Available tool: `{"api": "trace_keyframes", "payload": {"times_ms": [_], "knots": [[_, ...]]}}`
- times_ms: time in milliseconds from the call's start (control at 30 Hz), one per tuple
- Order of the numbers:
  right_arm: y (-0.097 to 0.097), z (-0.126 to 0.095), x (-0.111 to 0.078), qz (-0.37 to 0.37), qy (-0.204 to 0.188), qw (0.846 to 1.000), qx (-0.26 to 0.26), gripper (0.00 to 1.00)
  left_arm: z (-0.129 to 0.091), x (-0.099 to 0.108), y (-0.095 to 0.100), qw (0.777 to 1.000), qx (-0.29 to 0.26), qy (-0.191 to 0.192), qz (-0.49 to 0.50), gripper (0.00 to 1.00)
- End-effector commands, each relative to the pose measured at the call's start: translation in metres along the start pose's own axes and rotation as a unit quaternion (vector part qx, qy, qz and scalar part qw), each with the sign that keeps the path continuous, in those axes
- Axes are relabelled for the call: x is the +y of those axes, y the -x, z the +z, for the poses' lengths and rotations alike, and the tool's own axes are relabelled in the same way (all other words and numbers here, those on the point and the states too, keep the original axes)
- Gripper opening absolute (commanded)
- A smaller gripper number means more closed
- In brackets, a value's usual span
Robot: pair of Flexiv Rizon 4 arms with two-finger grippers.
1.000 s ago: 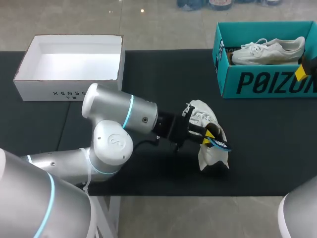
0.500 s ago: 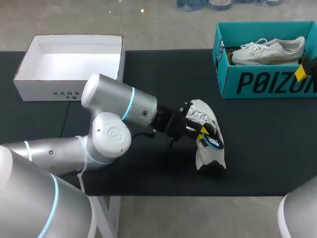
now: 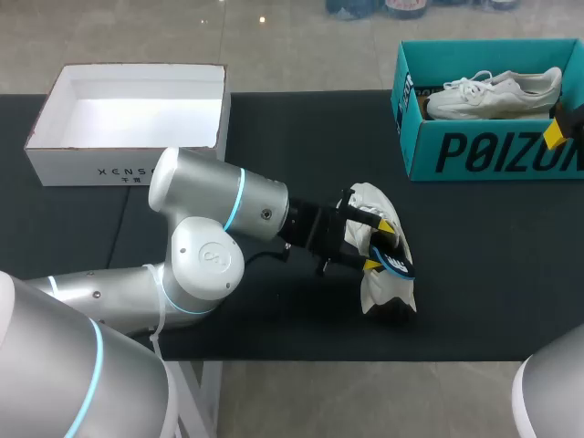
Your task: Take the shoe out of the shoebox, open the shoe tongue, remove and reinsert the insole, then place the shoe into the shoebox
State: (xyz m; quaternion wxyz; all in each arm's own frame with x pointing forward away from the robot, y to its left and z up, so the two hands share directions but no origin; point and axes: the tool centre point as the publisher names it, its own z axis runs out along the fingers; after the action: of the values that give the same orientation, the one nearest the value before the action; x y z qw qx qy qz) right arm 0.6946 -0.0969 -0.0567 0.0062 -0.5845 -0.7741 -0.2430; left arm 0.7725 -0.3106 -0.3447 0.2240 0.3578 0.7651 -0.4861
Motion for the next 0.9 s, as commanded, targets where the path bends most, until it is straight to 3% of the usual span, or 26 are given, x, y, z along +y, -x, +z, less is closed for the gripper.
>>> {"api": "trace_keyframes", "payload": {"times_ms": [33,467,667,733,900], "knots": [[0.0,0.001,0.003,0.001,-0.003,1.0,0.0,1.0,-0.017,-0.013,-0.006,1.0,-0.017,0.002,0.003,0.53],[0.0,0.001,0.003,0.001,-0.003,1.0,0.0,1.0,0.001,-0.02,-0.013,1.0,-0.011,-0.018,-0.004,0.31],[0.0,0.001,0.003,0.001,-0.003,1.0,0.0,1.0,0.002,-0.013,-0.009,1.0,-0.006,-0.018,-0.004,0.12],[0.0,0.001,0.003,0.001,-0.003,1.0,0.0,1.0,0.003,-0.011,-0.006,1.0,-0.005,-0.019,-0.003,0.0],[0.0,0.001,0.003,0.001,-0.003,1.0,0.0,1.0,0.009,-0.008,0.0,1.0,0.001,-0.023,0.004,0.0]]}}
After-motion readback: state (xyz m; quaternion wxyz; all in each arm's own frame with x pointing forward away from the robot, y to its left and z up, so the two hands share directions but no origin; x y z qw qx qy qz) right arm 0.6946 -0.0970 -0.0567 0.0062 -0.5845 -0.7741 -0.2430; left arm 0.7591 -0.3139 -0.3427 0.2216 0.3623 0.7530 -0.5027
